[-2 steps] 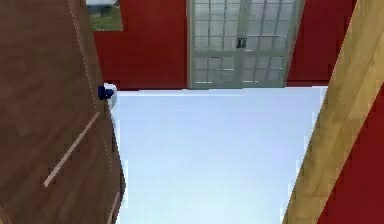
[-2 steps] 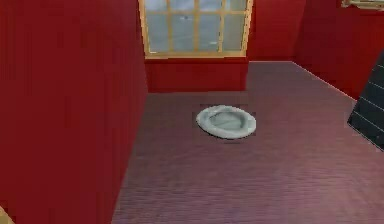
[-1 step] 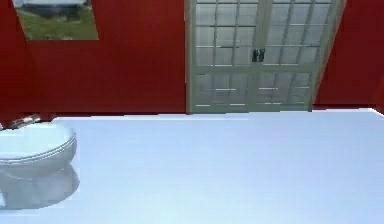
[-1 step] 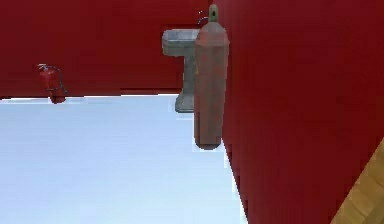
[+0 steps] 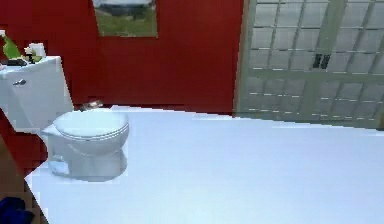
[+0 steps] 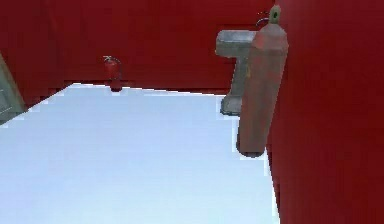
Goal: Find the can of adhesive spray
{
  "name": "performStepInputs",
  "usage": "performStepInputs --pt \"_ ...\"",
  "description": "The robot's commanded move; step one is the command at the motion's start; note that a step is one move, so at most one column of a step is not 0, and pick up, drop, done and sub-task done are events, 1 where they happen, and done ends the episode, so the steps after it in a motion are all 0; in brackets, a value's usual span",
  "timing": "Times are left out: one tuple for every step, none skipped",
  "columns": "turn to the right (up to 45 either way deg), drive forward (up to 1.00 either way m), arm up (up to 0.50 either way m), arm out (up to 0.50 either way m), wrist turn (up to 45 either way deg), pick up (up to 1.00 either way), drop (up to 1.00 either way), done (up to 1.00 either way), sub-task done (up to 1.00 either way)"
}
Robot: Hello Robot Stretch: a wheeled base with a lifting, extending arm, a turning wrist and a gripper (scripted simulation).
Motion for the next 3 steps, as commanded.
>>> performStepInputs --pt "0.0 0.50 0.00 0.00 0.0 0.00 0.00 0.00 0.00" --pt "-30.0 0.00 0.00 0.00 0.0 0.00 0.00 0.00 0.00" --pt "0.0 0.70 0.00 0.00 0.0 0.00 0.00 0.00 0.00"
